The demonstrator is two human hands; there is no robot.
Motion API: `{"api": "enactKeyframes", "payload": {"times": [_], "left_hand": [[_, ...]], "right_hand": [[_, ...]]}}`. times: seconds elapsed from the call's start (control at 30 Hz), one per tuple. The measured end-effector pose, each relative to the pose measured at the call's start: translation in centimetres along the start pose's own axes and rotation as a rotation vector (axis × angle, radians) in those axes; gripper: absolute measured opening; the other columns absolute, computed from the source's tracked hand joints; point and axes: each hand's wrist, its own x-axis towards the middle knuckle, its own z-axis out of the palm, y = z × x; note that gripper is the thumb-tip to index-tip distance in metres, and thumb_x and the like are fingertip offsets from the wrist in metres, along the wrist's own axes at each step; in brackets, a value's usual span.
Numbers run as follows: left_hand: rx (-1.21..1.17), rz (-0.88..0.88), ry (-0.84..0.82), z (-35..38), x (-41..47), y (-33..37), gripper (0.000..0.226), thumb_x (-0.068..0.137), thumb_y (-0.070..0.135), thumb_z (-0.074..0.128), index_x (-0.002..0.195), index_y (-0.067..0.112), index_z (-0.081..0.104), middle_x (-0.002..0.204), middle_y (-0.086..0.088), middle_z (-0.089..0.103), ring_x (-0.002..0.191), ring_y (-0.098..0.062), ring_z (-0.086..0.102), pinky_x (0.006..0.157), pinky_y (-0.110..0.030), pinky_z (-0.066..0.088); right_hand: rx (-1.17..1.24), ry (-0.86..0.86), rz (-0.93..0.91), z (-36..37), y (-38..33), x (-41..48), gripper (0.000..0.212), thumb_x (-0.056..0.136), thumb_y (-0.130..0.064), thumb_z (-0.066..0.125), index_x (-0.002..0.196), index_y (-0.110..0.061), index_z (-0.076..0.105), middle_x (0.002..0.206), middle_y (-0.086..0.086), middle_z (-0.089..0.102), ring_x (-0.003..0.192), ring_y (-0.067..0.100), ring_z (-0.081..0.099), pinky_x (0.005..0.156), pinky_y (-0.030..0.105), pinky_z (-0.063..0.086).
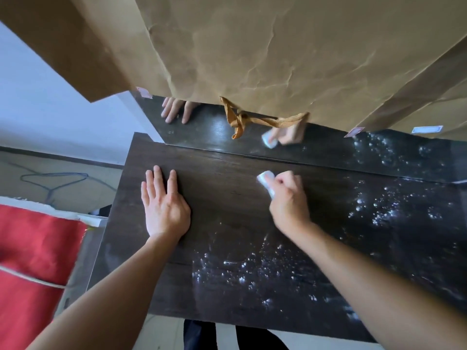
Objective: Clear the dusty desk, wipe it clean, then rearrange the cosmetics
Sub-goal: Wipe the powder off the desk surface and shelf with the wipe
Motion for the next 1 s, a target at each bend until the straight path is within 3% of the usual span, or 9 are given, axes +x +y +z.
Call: {"api": "enactKeyframes", "payload": {"times": [0.1, 0.17, 0.27, 0.4, 0.5, 0.67, 0.87, 0.93, 1.0], "left_hand": [[-0.011, 0.015, -0.011, -0.1, 0.0, -0.3, 0.055, 0.086, 0.005, 0.045, 0.141, 0.008, 0.039, 0.154, -0.022, 0.021, 0.144, -0.038, 0.011, 0.119, -0.047, 0.006], [-0.046, 0.048, -0.030, -0.6, -0.2, -0.6, 0.052, 0.089, 0.005, 0.044, 0.141, 0.009, 0.042, 0.153, -0.021, 0.024, 0.144, -0.039, 0.014, 0.118, -0.048, 0.011], [-0.032, 0.082, -0.059, -1.9, -1.9, -2.6, 0.048, 0.089, 0.012, 0.040, 0.137, 0.011, 0.048, 0.151, -0.020, 0.031, 0.142, -0.038, 0.022, 0.115, -0.051, 0.019], [0.045, -0.218, 0.021, -3.5, -8.0, -7.9, 0.048, 0.087, 0.022, 0.039, 0.133, 0.014, 0.050, 0.147, -0.021, 0.036, 0.137, -0.040, 0.029, 0.110, -0.055, 0.023], [0.048, -0.423, -0.023, -3.8, -11.9, -10.6, 0.046, 0.098, 0.028, 0.035, 0.143, 0.020, 0.037, 0.145, -0.019, 0.038, 0.132, -0.039, 0.035, 0.106, -0.054, 0.028], [-0.002, -0.403, 0.028, -3.7, -13.2, -11.0, 0.050, 0.096, 0.032, 0.033, 0.144, 0.019, 0.034, 0.112, -0.018, 0.055, 0.100, -0.040, 0.053, 0.083, -0.049, 0.042], [-0.029, -0.392, 0.044, -4.0, -13.5, -11.2, 0.049, 0.097, 0.033, 0.033, 0.144, 0.020, 0.035, 0.108, -0.018, 0.056, 0.096, -0.040, 0.054, 0.080, -0.047, 0.043], [-0.043, -0.387, 0.037, -4.0, -13.4, -11.2, 0.052, 0.095, 0.037, 0.028, 0.144, 0.020, 0.034, 0.108, -0.017, 0.056, 0.096, -0.039, 0.054, 0.081, -0.048, 0.044], [-0.053, -0.380, 0.039, -3.9, -13.4, -11.4, 0.053, 0.095, 0.037, 0.026, 0.144, 0.020, 0.034, 0.108, -0.018, 0.056, 0.096, -0.040, 0.054, 0.082, -0.049, 0.044]], "right_hand": [[0.140, -0.224, -0.299, 1.0, -3.8, -5.0, 0.042, 0.079, 0.007, 0.056, 0.106, -0.023, 0.069, 0.085, 0.002, 0.049, 0.078, 0.020, 0.043, 0.067, 0.028, 0.042], [0.244, -0.325, -0.297, -0.1, -4.1, -6.7, 0.030, 0.087, -0.007, 0.051, 0.104, -0.021, 0.071, 0.083, 0.002, 0.052, 0.077, 0.021, 0.049, 0.069, 0.027, 0.044], [0.265, -0.187, -0.212, -1.2, -3.1, -3.1, 0.027, 0.085, -0.007, 0.056, 0.100, -0.022, 0.073, 0.079, 0.006, 0.054, 0.074, 0.027, 0.052, 0.070, 0.031, 0.046], [-0.006, -0.104, -0.137, 0.6, -3.3, 4.4, 0.027, 0.087, -0.009, 0.059, 0.105, -0.026, 0.071, 0.086, 0.017, 0.053, 0.082, 0.039, 0.052, 0.075, 0.036, 0.043], [-0.051, -0.109, -0.120, 2.7, -5.6, 4.8, 0.033, 0.087, -0.006, 0.057, 0.110, -0.026, 0.068, 0.094, 0.016, 0.053, 0.088, 0.037, 0.050, 0.074, 0.032, 0.036], [0.072, -0.357, -0.574, 4.4, -10.2, -5.7, 0.045, 0.072, 0.012, 0.057, 0.103, -0.018, 0.068, 0.087, 0.005, 0.050, 0.079, 0.025, 0.045, 0.063, 0.033, 0.045], [0.147, -0.736, -0.815, 1.0, -8.6, -18.0, 0.042, 0.077, 0.002, 0.053, 0.102, -0.032, 0.057, 0.090, -0.005, 0.042, 0.084, 0.013, 0.038, 0.063, 0.026, 0.043], [0.172, -0.694, -0.770, 0.1, -9.2, -17.1, 0.041, 0.080, 0.001, 0.056, 0.100, -0.034, 0.058, 0.088, -0.007, 0.042, 0.083, 0.012, 0.040, 0.061, 0.027, 0.043], [0.194, -0.472, -0.597, 0.0, -9.8, -12.8, 0.031, 0.084, -0.004, 0.054, 0.098, -0.028, 0.068, 0.084, -0.003, 0.048, 0.079, 0.017, 0.047, 0.062, 0.029, 0.043]]}}
